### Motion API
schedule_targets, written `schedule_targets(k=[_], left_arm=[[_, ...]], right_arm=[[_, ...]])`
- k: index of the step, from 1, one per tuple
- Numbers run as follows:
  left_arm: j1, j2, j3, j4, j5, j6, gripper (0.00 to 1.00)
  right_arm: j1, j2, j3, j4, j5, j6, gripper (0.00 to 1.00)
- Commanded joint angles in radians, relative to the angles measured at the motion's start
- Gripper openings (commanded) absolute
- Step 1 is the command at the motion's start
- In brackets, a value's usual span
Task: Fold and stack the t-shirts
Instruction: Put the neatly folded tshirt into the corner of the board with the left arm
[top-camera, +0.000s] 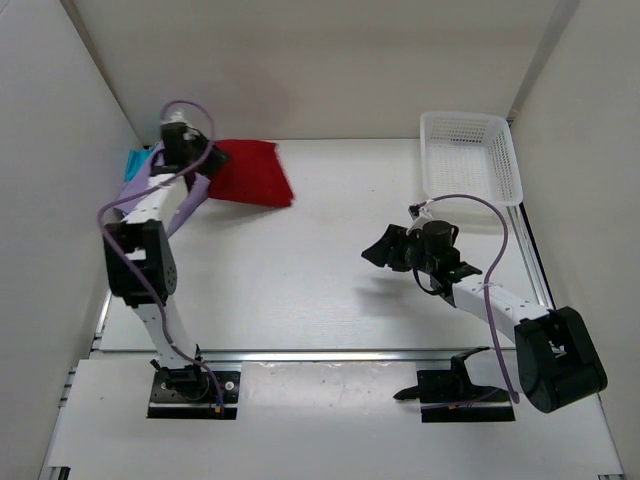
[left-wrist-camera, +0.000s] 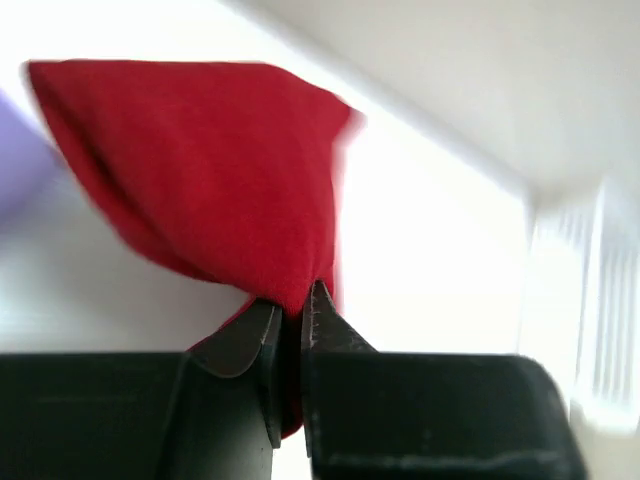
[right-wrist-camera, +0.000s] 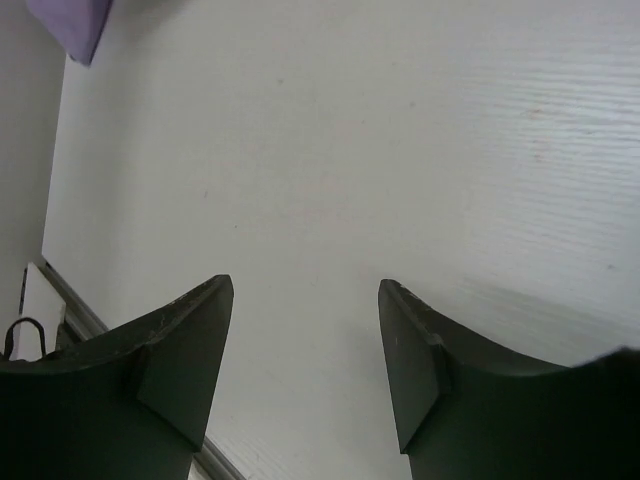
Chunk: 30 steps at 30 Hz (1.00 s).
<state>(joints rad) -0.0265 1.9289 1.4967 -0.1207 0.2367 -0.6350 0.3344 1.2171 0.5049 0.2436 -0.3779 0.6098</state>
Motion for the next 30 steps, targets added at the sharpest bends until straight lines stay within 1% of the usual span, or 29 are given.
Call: schedule_targets(k=[1,2,4,5,6,7,9,11,13,15,16,17,18,19,20,21,23,24,25,26,28,29,30], left_arm=[[0.147,-0.168,-0.018,0.004,0.013,0.017,0.00],[0.192,-0.200,-0.071,0.024,0.007,0.012,0.02],[0.270,-0.237,-0.177,0.076,0.012,-0.025,0.19],[0.316,-0.255,-0.250,0.108,0.013,-0.057,0.37],[0.347,-0.269,-0.330,0.160,0.027,-0.086,0.75],[0.399,-0.284,-0.395,0.182,0.042,-0.125,0.97],[0.482,-0.321,-0.476,0.200,0.068,-0.159,0.99],[0.532,-0.362,-0.544,0.214,0.073,-0.198,0.98],[0.562,-0.416,-0.628,0.207,0.044,-0.201,0.98],[0.589,-0.479,-0.667,0.196,0.012,-0.200,0.98],[0.593,-0.490,-0.685,0.184,-0.002,-0.195,0.98],[0.593,-0.511,-0.703,0.176,-0.007,-0.186,0.98],[0.583,-0.536,-0.708,0.162,-0.020,-0.180,0.99],[0.579,-0.544,-0.725,0.156,-0.025,-0.167,0.99],[0.550,-0.568,-0.740,0.155,-0.036,-0.154,0.99],[0.513,-0.599,-0.750,0.159,-0.037,-0.149,0.98],[0.433,-0.643,-0.777,0.158,-0.082,-0.114,0.99],[0.360,-0.669,-0.780,0.155,-0.091,-0.106,0.99],[0.320,-0.676,-0.782,0.151,-0.091,-0.073,0.98],[0.233,-0.679,-0.765,0.132,-0.097,-0.036,0.99],[0.049,-0.648,-0.728,0.040,-0.103,0.022,0.99],[0.004,-0.637,-0.699,-0.002,-0.091,0.059,0.99],[-0.071,-0.622,-0.688,-0.025,-0.083,0.072,0.99]], right_arm=[[0.032,0.022,0.043,0.053,-0.053,-0.011,0.58],[0.038,0.033,0.052,0.049,-0.064,-0.018,0.58],[0.040,0.035,0.056,0.046,-0.079,-0.030,0.58],[0.046,0.035,0.061,0.046,-0.087,-0.034,0.59],[0.051,0.038,0.061,0.040,-0.085,-0.030,0.59],[0.045,0.032,0.060,0.043,-0.102,-0.038,0.59],[0.052,0.026,0.047,0.040,-0.107,-0.044,0.60],[0.075,0.016,0.040,0.036,-0.110,-0.047,0.60],[0.089,0.007,0.023,0.042,-0.107,-0.050,0.62],[0.100,-0.004,-0.002,0.052,-0.124,-0.045,0.63],[0.103,-0.005,-0.020,0.054,-0.124,-0.033,0.65],[0.110,-0.020,-0.028,0.057,-0.116,-0.036,0.73],[0.117,-0.037,-0.048,0.051,-0.101,-0.039,0.87],[0.132,-0.050,-0.052,0.045,-0.090,-0.036,0.93],[0.137,-0.060,-0.058,0.028,-0.064,-0.051,0.99],[0.161,-0.060,-0.057,-0.002,-0.034,-0.057,0.99],[0.175,-0.065,-0.062,-0.026,-0.023,-0.067,1.00],[0.186,-0.064,-0.060,-0.023,-0.024,-0.077,0.99],[0.204,-0.054,-0.063,-0.024,-0.023,-0.076,0.99],[0.213,-0.048,-0.063,-0.033,-0.015,-0.079,0.99],[0.245,-0.031,-0.065,-0.044,0.005,-0.097,0.99],[0.267,-0.034,-0.066,-0.047,0.011,-0.102,0.99],[0.272,-0.027,-0.077,-0.044,0.013,-0.105,0.99]])
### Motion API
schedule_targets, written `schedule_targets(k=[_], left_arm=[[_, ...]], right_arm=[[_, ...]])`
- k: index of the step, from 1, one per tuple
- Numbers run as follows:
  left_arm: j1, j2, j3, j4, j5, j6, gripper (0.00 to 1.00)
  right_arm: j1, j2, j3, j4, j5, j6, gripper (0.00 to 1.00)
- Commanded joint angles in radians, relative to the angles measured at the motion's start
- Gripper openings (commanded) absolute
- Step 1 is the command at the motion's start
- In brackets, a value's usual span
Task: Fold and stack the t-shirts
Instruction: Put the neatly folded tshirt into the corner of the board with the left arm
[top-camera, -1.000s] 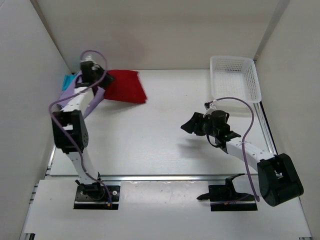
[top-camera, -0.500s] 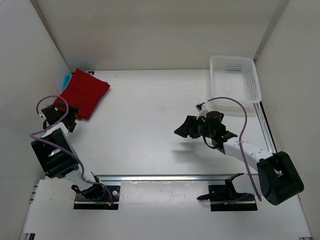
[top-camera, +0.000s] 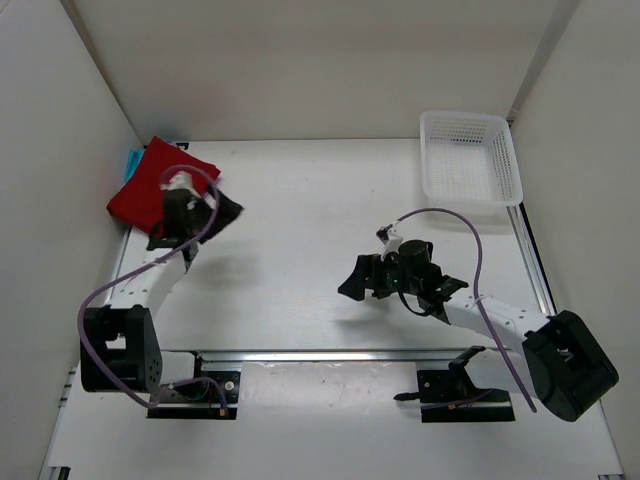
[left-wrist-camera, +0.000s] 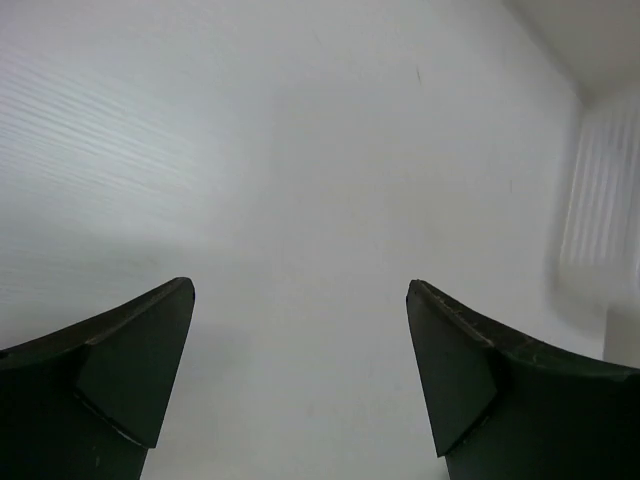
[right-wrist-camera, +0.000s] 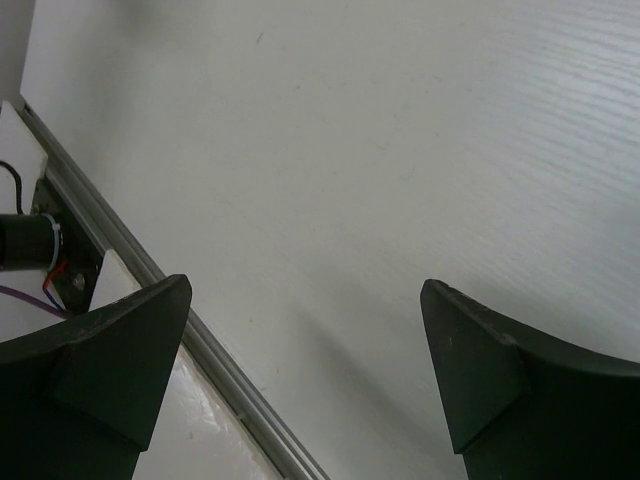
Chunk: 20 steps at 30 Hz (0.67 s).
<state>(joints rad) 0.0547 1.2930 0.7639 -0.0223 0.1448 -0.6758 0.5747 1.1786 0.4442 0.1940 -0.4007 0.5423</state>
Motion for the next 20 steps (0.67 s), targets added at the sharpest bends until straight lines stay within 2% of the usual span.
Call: schedule_targets(k=[1,5,10,11,15,17,20], left_arm=[[-0.200,0.028,0.052,-0.154,0.018,0.126,0.99],[-0.282,-0.009,-0.030,-0.145,0.094,0.133,0.99],[-0.410,-0.312,-0.332,-0.048,0.042,0.082,0.99],[-0.424,-0.375,-0.353,-0.048,0.035,0.084,0.99],[-0.368,-0.509,-0.491,-0.051,0.108,0.058,0.99],[-0.336,-0.561,-0.514,-0.056,0.121,0.055,0.98],[-0.323,-0.560,-0.498,-0.076,0.114,0.074,0.99]], right_arm=[[0.040,0.004,-0.021,0.002,0.033,-0.038,0.99],[0.076,-0.034,-0.074,0.007,0.072,-0.041,0.99],[0.105,-0.155,-0.206,0.079,0.132,-0.004,0.99],[0.103,-0.169,-0.246,0.093,0.146,0.011,0.99],[0.053,-0.261,-0.306,0.124,0.152,0.009,0.99],[0.033,-0.286,-0.312,0.124,0.163,0.001,0.99],[0.027,-0.303,-0.335,0.159,0.178,-0.015,0.99]])
